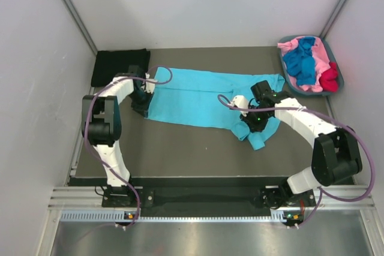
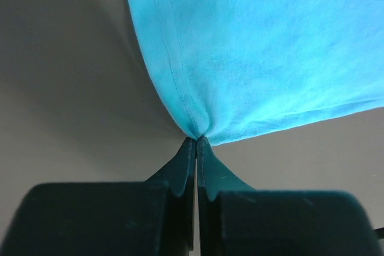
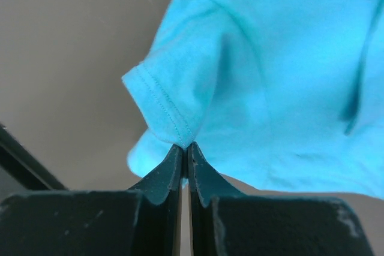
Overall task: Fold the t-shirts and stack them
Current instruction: Fold the tshirt
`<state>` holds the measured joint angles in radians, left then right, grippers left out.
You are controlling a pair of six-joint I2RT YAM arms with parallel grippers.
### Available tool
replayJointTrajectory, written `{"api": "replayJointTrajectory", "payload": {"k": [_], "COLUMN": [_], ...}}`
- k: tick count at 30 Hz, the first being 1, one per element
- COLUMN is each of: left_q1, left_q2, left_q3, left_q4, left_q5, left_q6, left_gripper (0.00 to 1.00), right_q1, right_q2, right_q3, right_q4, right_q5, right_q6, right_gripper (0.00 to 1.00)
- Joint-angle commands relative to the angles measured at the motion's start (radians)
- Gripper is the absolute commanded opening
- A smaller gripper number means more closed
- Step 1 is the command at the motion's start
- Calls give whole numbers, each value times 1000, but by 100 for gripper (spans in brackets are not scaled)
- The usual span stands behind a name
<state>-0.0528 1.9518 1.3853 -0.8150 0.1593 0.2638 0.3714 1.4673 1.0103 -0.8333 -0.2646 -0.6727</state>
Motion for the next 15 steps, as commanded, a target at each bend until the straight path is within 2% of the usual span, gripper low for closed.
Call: {"api": "replayJointTrajectory", "payload": {"k": [1, 15], "left_q1": [8, -16], "left_q2": [4, 119], "left_q3": [95, 363], "left_q4": [-49, -111], "left_q5": [37, 102], "left_q6": [15, 32], "left_gripper": [0, 0], "right_q1": [11, -15], "right_q2": [-24, 53], "right_q3": [76, 255], "right_q4": [-3, -6], "right_q5": [99, 231], "right_q6": [-27, -79], "right_gripper": [0, 0]}}
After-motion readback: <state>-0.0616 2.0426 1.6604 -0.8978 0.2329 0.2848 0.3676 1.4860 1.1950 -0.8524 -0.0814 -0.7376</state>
